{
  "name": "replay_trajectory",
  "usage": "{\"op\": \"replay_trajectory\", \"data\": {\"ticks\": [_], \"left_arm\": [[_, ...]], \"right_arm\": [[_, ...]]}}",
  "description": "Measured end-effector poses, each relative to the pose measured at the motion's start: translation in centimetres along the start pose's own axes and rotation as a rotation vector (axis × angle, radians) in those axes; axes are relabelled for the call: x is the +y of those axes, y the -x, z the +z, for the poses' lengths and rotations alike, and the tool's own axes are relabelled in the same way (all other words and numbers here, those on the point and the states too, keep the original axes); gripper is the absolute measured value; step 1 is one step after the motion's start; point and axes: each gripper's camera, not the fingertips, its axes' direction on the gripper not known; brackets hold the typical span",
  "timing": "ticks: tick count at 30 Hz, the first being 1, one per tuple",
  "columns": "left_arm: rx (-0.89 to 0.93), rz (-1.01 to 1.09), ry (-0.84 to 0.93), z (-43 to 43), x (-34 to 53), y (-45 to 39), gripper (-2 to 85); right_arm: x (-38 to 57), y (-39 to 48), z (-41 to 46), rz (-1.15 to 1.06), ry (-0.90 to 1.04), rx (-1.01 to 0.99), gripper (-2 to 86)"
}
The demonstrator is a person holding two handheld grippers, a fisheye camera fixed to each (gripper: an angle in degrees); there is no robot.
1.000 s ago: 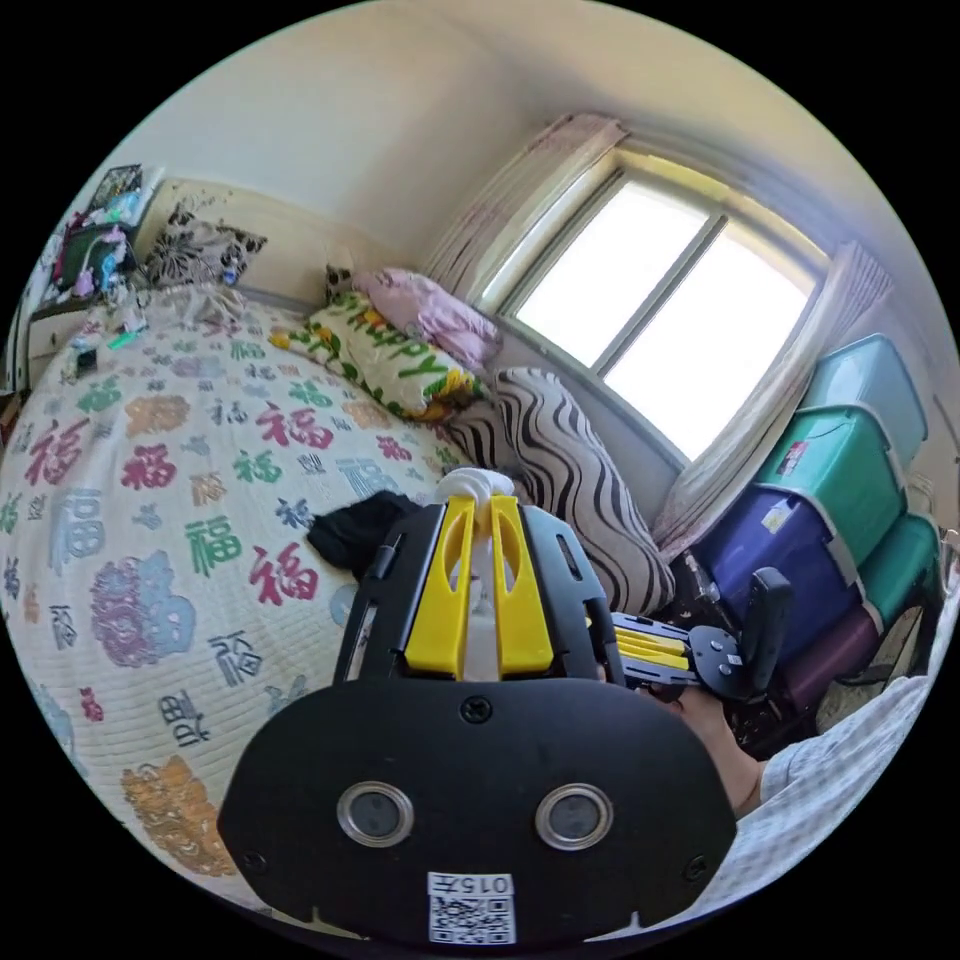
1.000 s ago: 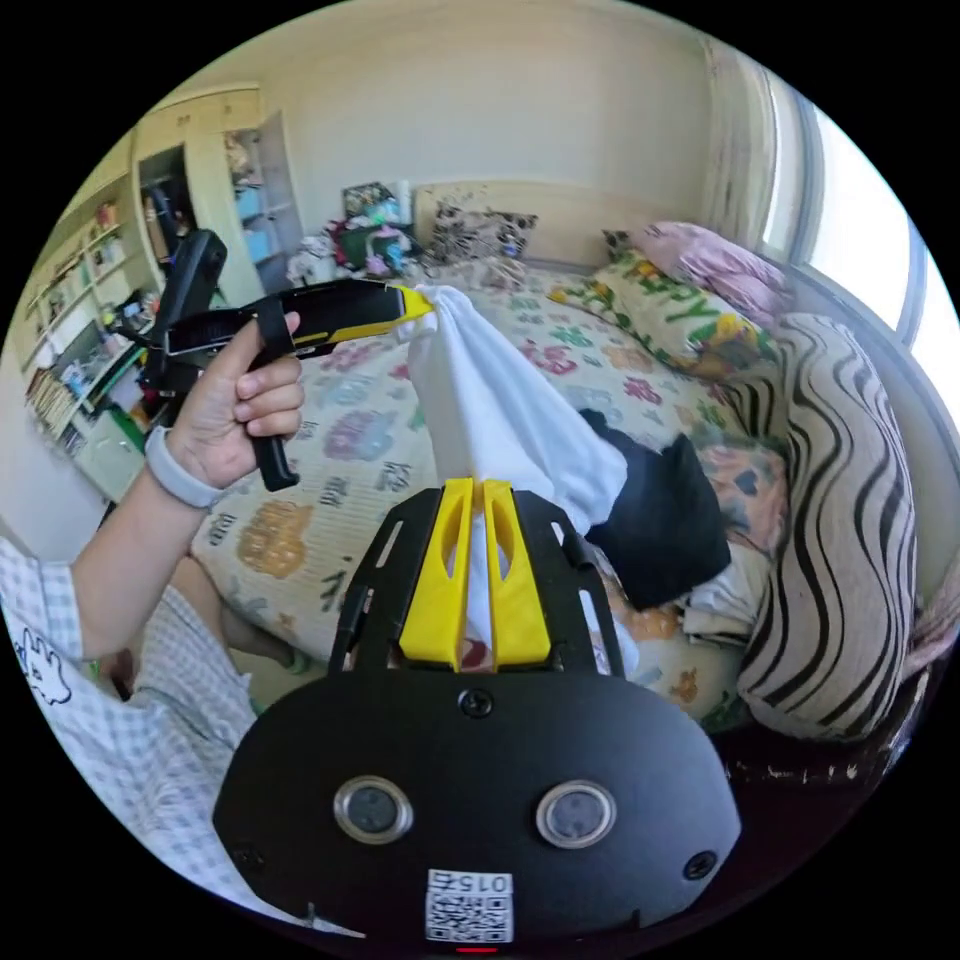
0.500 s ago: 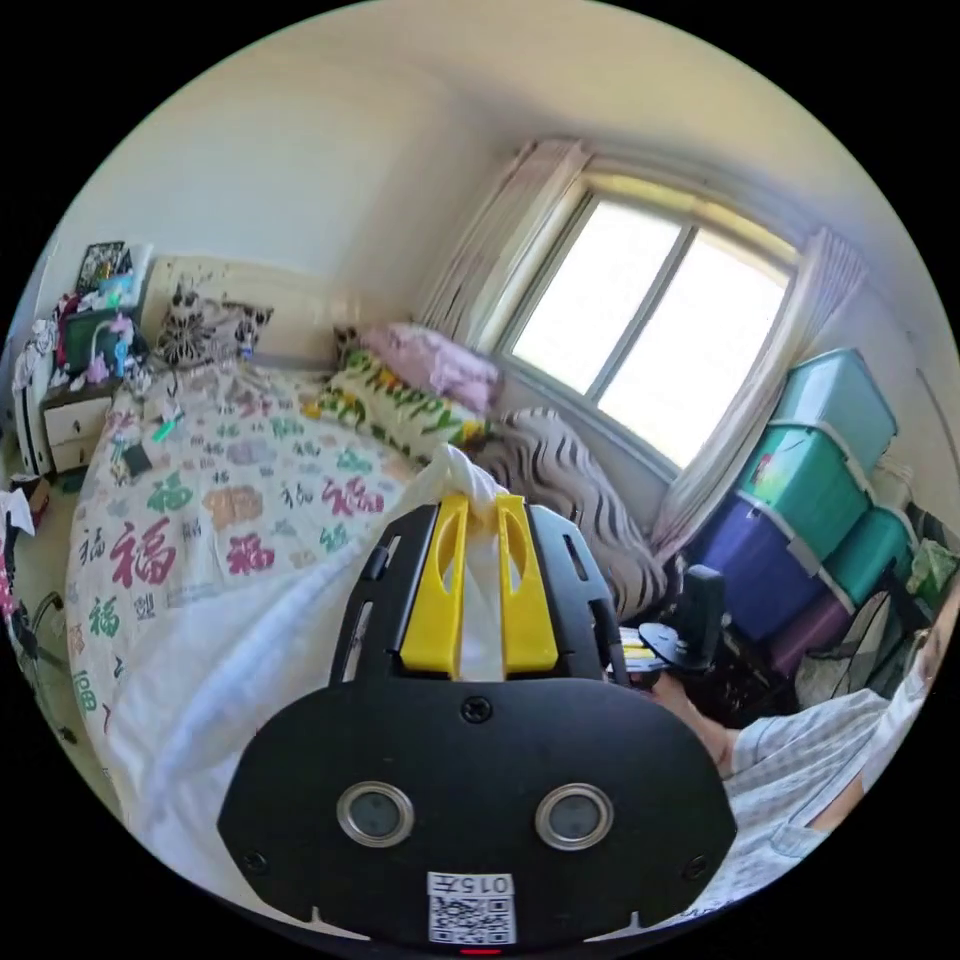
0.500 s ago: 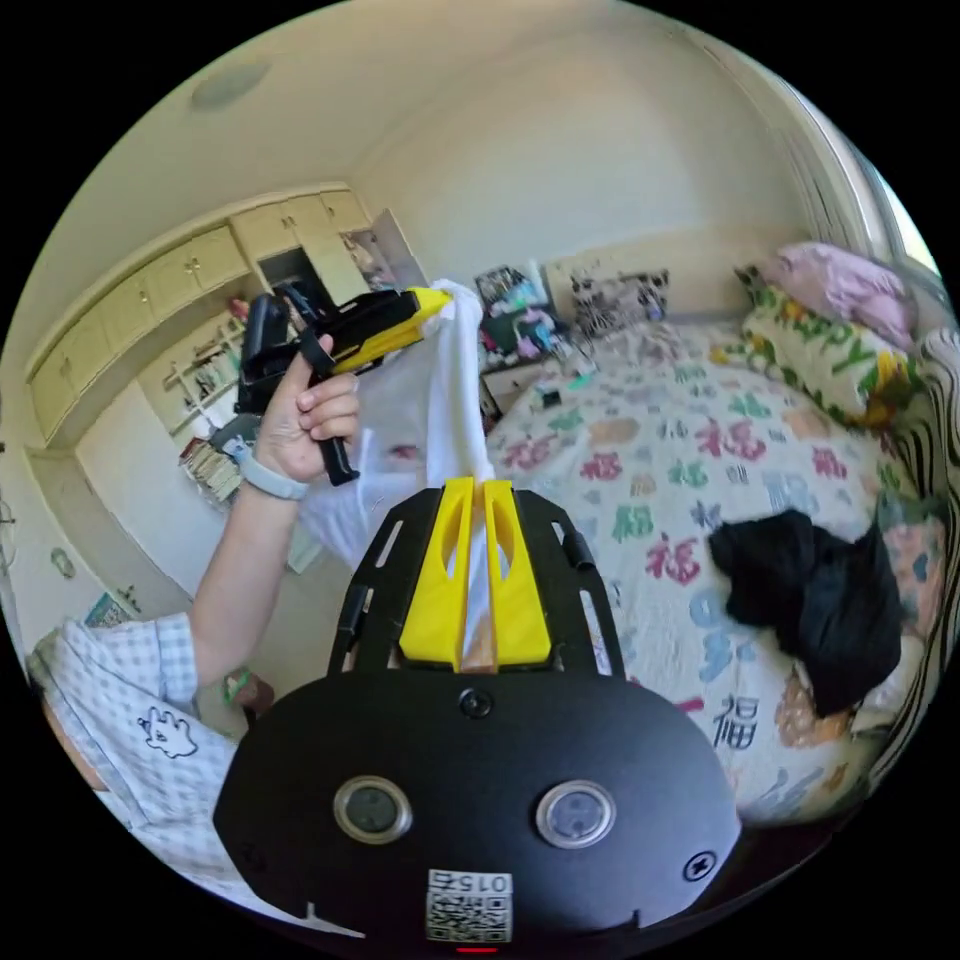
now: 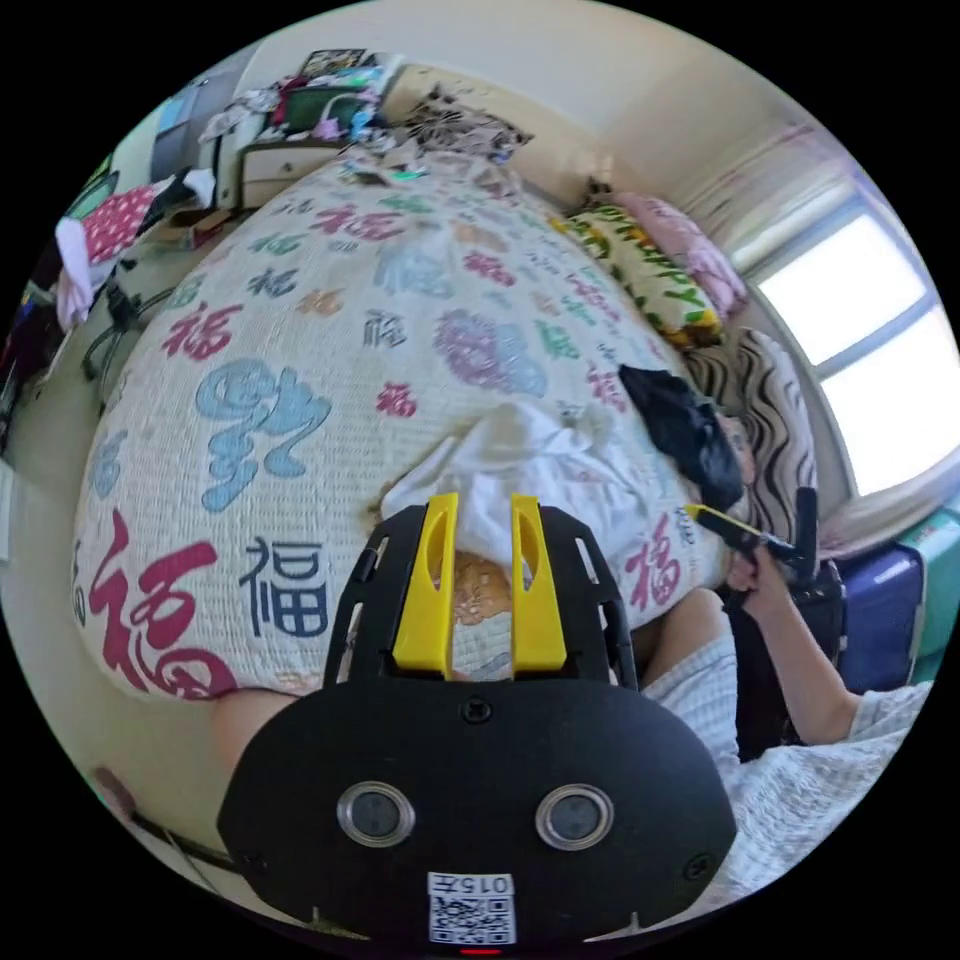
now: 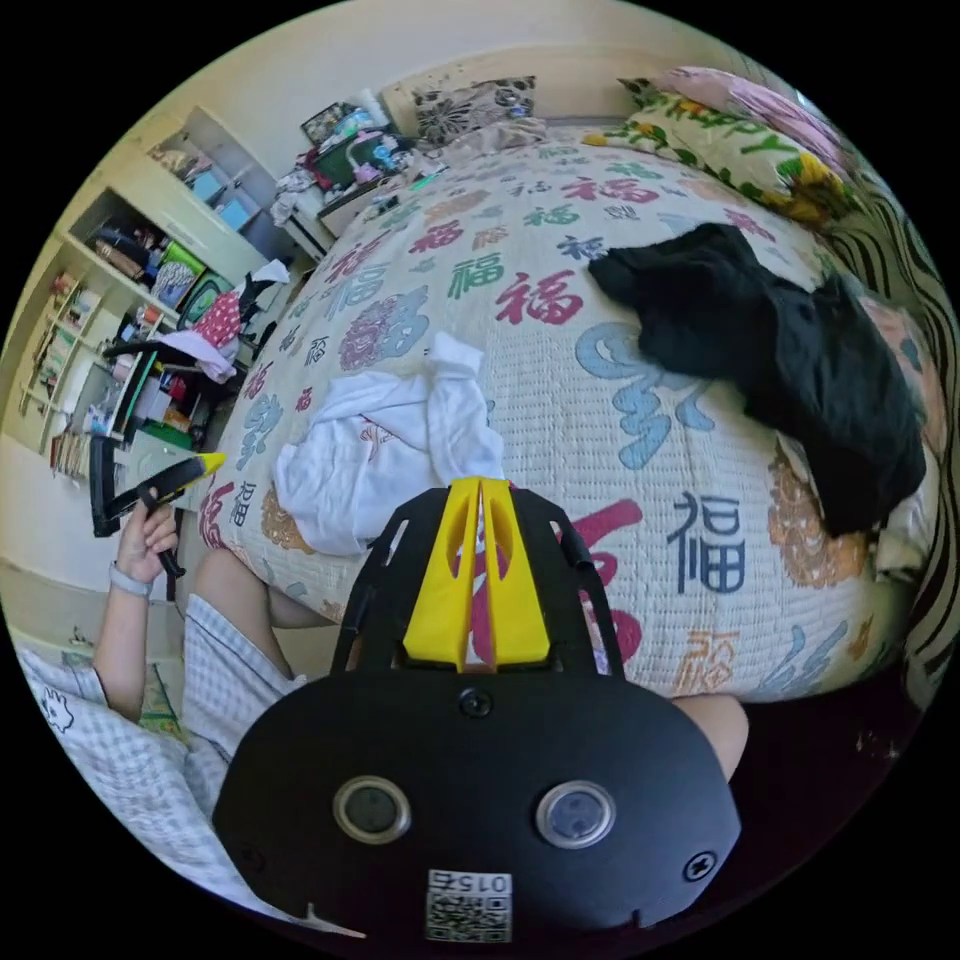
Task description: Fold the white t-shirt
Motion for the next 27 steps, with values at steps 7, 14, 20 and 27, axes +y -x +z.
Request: {"op": "replay_trajectory", "data": {"ticks": [7,14,20,27], "left_arm": [[-0.086,-0.156,0.121,4.7,-1.8,3.0,9.6],[0.005,-0.077,0.029,0.6,-0.1,4.1,1.5],[0.034,0.094,-0.120,-8.0,4.2,3.1,-0.7],[0.037,0.158,-0.293,-15.3,7.0,2.3,-0.8]], "right_arm": [[-6.5,3.9,5.3,-0.146,0.197,0.115,10.6],[-6.1,4.1,4.0,-0.153,0.190,0.116,1.1],[-0.4,1.1,-7.8,-0.065,-0.048,0.010,-0.5],[5.9,1.9,-19.5,-0.042,-0.312,-0.058,-0.7]]}}
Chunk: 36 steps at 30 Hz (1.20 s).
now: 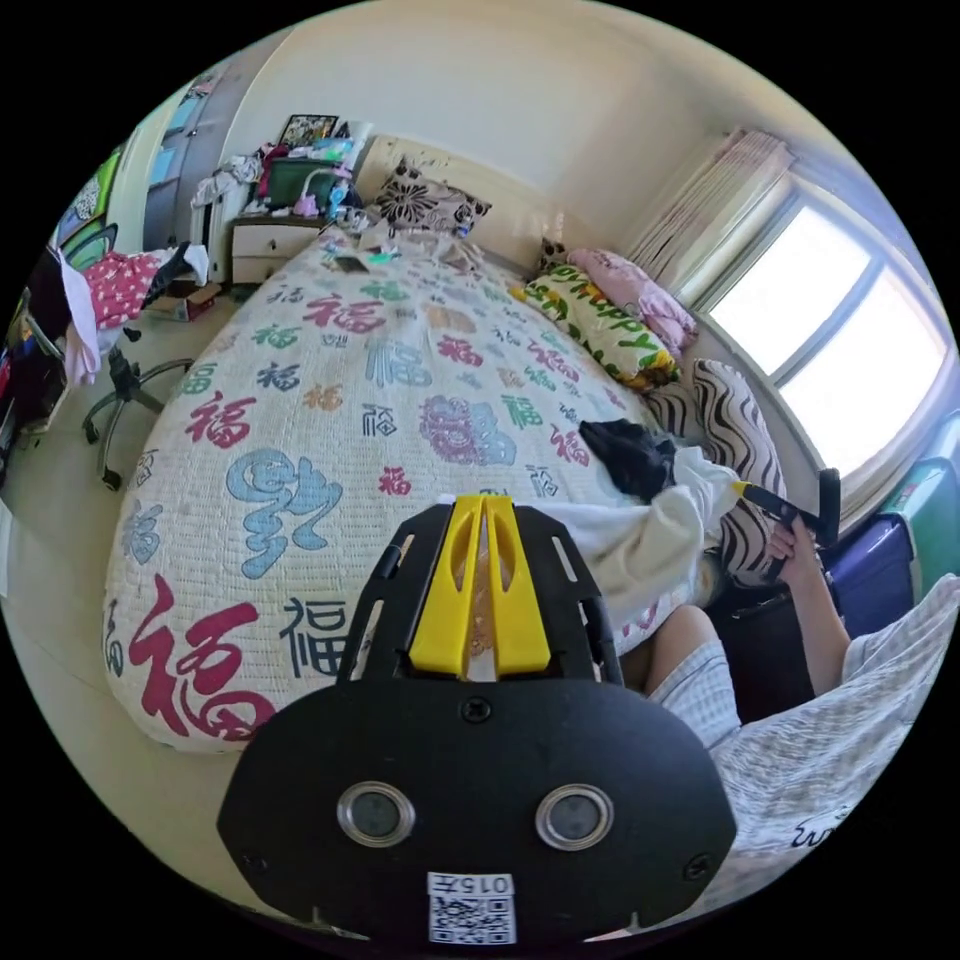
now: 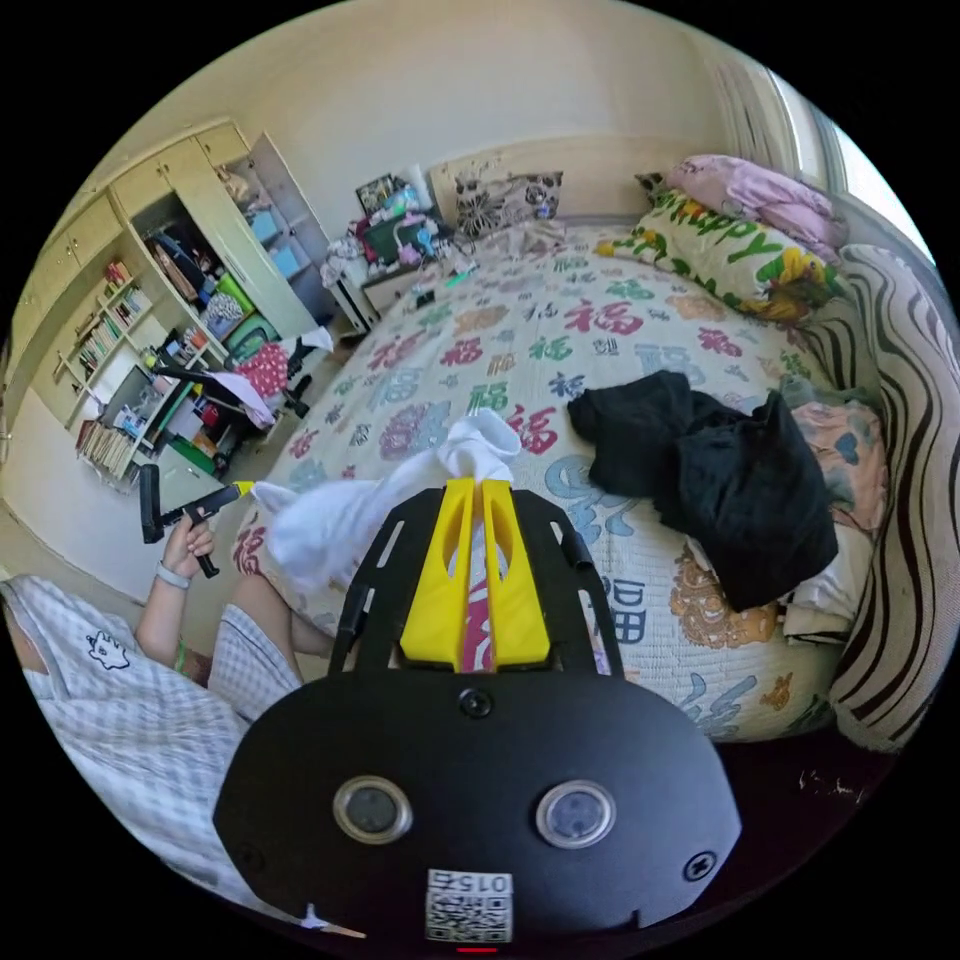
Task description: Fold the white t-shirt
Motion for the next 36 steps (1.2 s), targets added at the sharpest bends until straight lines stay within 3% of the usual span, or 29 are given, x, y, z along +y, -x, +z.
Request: {"op": "replay_trajectory", "data": {"ticks": [6,9,12,19,21,26,28,36], "left_arm": [[-0.141,0.108,-0.267,-8.0,-0.9,-2.2,-0.8],[-0.068,0.132,-0.388,-11.9,-1.7,-2.2,-0.5],[-0.036,0.183,-0.287,-11.3,-2.1,-2.7,0.6],[0.394,0.220,0.069,-0.1,5.4,-10.6,11.3],[0.415,0.216,0.089,2.2,6.8,-13.1,11.9],[0.387,0.140,-0.045,2.7,5.8,-14.4,10.1],[0.342,0.115,-0.058,2.1,5.1,-12.9,1.6],[0.199,0.161,-0.215,-5.0,1.9,-8.5,-0.7]], "right_arm": [[0.4,5.0,-10.2,-0.142,-0.238,0.082,-0.6],[0.7,6.6,-13.7,-0.190,-0.299,0.057,-0.6],[1.1,9.2,-14.6,-0.251,-0.289,0.017,-0.6],[0.2,16.3,-13.8,-0.393,-0.270,-0.053,-0.8],[-0.3,18.9,-12.6,-0.470,-0.229,-0.039,-0.9],[-0.4,22.0,-10.9,-0.555,-0.161,-0.049,-0.9],[-0.2,22.0,-11.0,-0.551,-0.165,-0.040,-0.9],[-0.6,19.0,-12.9,-0.476,-0.190,-0.115,-0.9]]}}
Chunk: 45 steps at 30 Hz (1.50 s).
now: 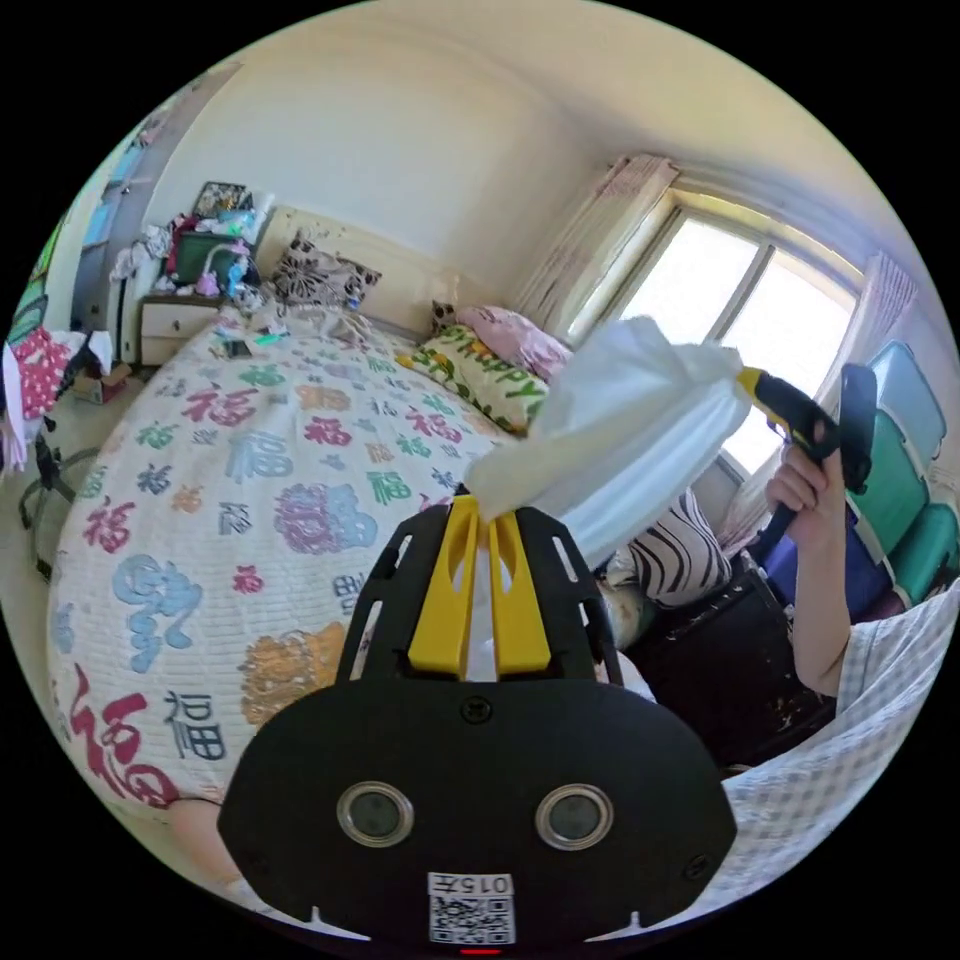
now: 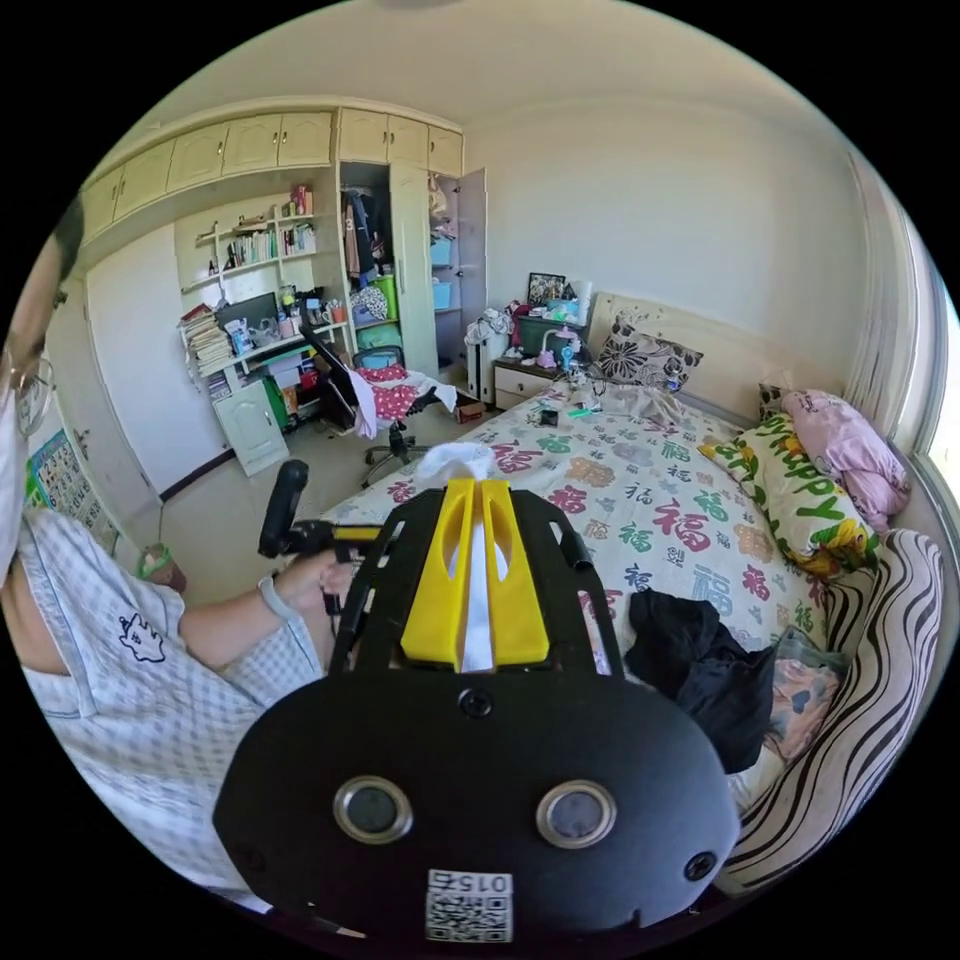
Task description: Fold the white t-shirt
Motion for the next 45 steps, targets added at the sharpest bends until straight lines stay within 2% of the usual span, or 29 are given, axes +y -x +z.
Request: {"op": "replay_trajectory", "data": {"ticks": [6,11,14,16,18,21,22,25,28,30,35,38,40,43,45], "left_arm": [[-0.098,0.308,-0.164,-6.4,-8.6,-4.8,-0.6],[0.067,0.451,-0.069,-1.0,-11.7,-8.9,0.2],[0.119,0.462,0.089,6.7,-9.2,-8.6,2.3],[0.113,0.407,0.228,11.5,-5.3,-6.3,6.2],[0.037,0.314,0.274,13.4,-2.0,-3.2,7.1],[-0.069,0.100,0.346,14.1,3.3,3.6,7.4],[-0.125,0.010,0.370,13.7,5.3,6.3,7.4],[-0.256,-0.193,0.420,12.4,9.5,12.4,7.7],[-0.321,-0.351,0.442,12.1,12.6,16.6,7.9],[-0.328,-0.429,0.438,12.9,13.8,18.5,7.9],[-0.369,-0.591,0.352,16.4,15.0,22.1,8.1],[-0.353,-0.651,0.348,19.0,15.4,24.1,8.1],[-0.314,-0.664,0.365,21.1,15.4,25.2,8.1],[-0.290,-0.603,0.354,22.7,14.7,25.3,8.0],[-0.262,-0.556,0.359,23.6,14.2,25.1,8.0]], "right_arm": [[0.3,-0.4,-3.6,-0.008,-0.143,-0.107,-0.9],[3.7,-3.8,-5.6,0.131,-0.240,-0.040,-0.8],[8.2,-8.4,-3.7,0.354,-0.149,0.083,-0.7],[11.6,-12.2,-0.7,0.484,-0.005,0.148,-0.7],[17.1,-17.5,5.1,0.661,0.262,0.154,-0.5],[22.0,-20.2,11.7,0.714,0.558,0.288,-0.2],[22.4,-20.3,12.7,0.710,0.586,0.304,-0.2],[21.7,-20.1,17.1,0.599,0.629,0.333,2.8],[18.0,-19.2,22.6,0.405,0.607,0.273,5.7],[14.5,-17.8,28.1,0.245,0.590,0.131,8.2],[9.4,-14.4,41.0,0.082,0.630,-0.125,12.3],[8.3,-13.2,48.1,0.046,0.740,-0.135,12.0],[8.6,-13.5,51.1,0.033,0.820,-0.084,6.9],[8.3,-16.1,50.4,0.139,0.752,-0.150,2.2],[8.5,-19.8,46.6,0.273,0.629,-0.169,0.5]]}}
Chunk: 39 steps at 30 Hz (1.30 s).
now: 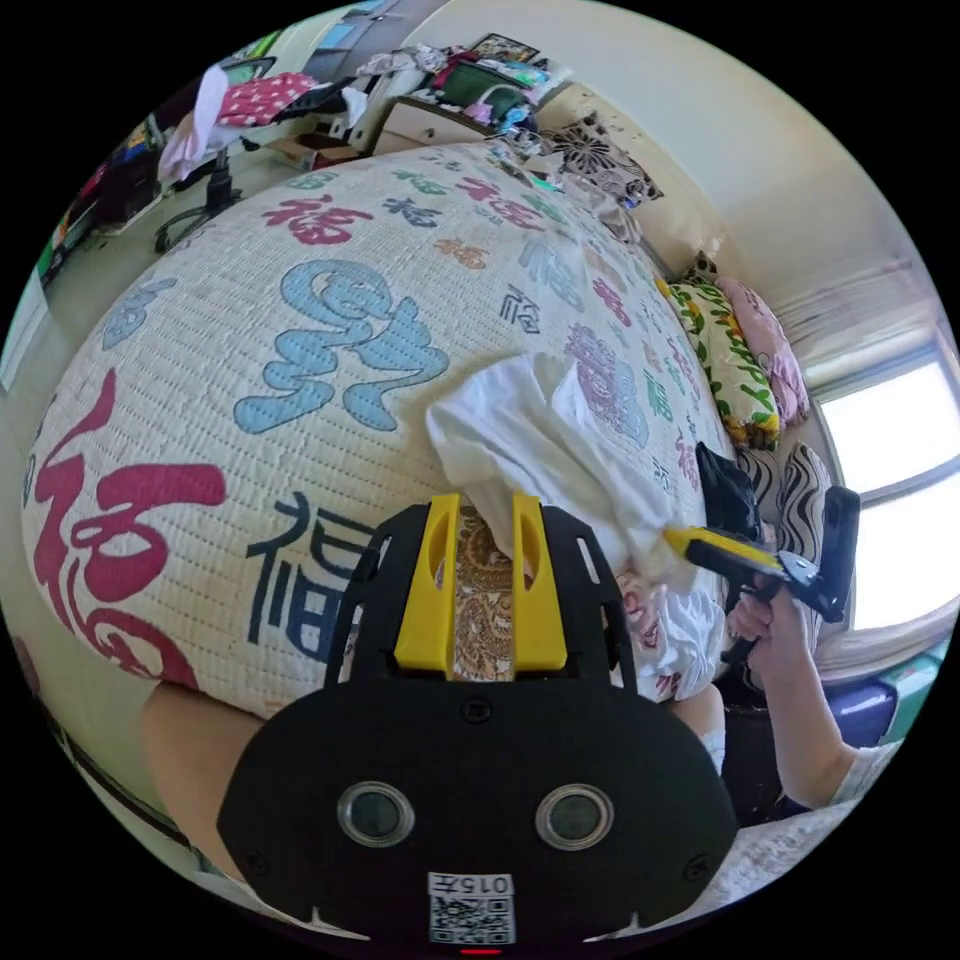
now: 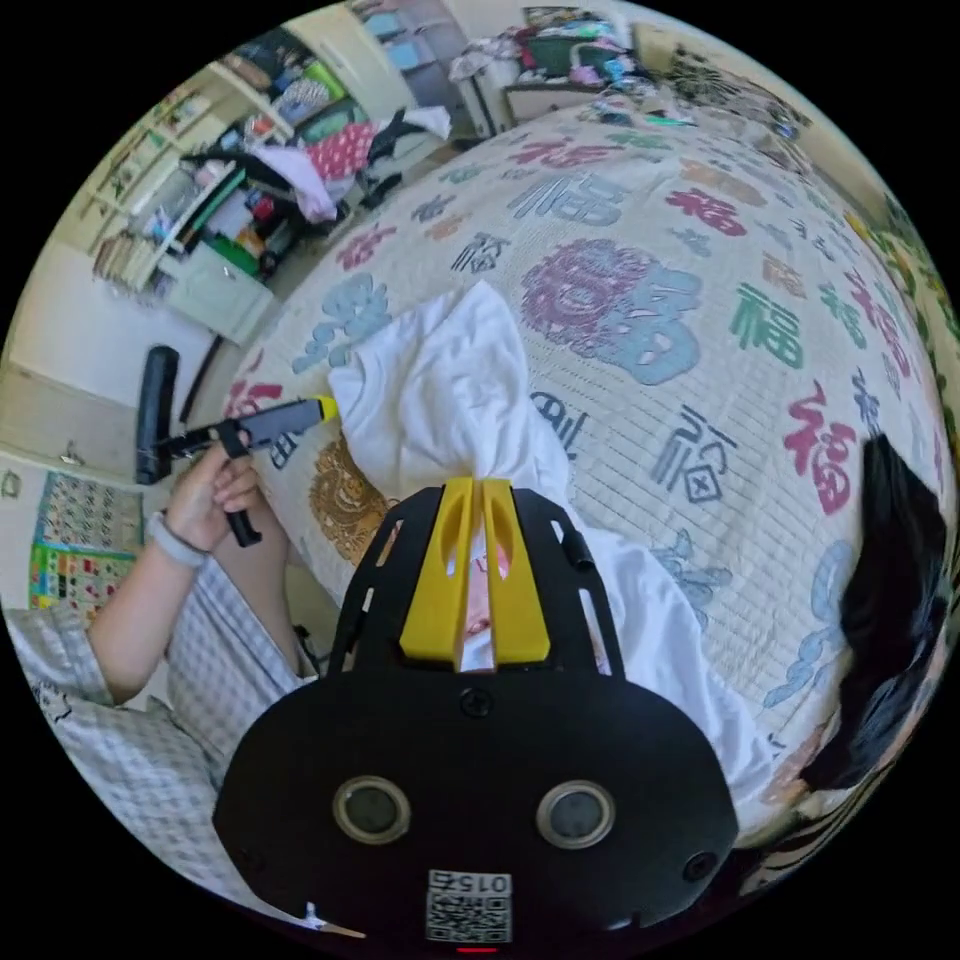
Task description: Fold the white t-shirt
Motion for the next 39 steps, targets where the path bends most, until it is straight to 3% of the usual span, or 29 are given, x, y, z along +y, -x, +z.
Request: {"op": "replay_trajectory", "data": {"ticks": [5,12,15,22,25,28,30,33,39], "left_arm": [[0.056,0.111,0.013,2.3,-0.7,-2.5,7.6],[0.149,0.330,0.133,8.7,-1.6,-10.1,8.0],[0.174,0.407,0.178,11.4,-2.5,-13.5,8.2],[0.180,0.545,0.293,19.2,-6.2,-21.8,8.8],[0.205,0.573,0.411,23.6,-6.8,-24.8,8.9],[0.120,0.647,0.510,27.0,-6.0,-27.4,8.1],[0.101,0.677,0.478,27.4,-5.6,-28.3,6.0],[0.158,0.631,0.436,27.0,-5.6,-28.7,0.3],[0.145,0.551,0.160,20.4,-5.4,-27.9,-0.8]], "right_arm": [[7.3,-7.8,-7.1,0.263,-0.145,-0.025,-0.4],[16.4,-12.4,-5.7,0.445,0.119,0.002,-0.6],[16.9,-12.9,-6.7,0.444,0.091,0.071,-0.2],[8.6,-13.3,-9.2,0.086,-0.073,0.164,7.3],[3.2,-13.7,-6.2,-0.056,0.026,0.183,9.8],[-0.4,-14.2,-1.5,-0.127,0.234,0.189,11.4],[-0.9,-13.6,1.5,-0.176,0.381,0.230,10.2],[0.5,-12.6,1.2,-0.201,0.369,0.299,4.0],[7.5,-11.3,-7.9,-0.095,0.094,0.297,0.1]]}}
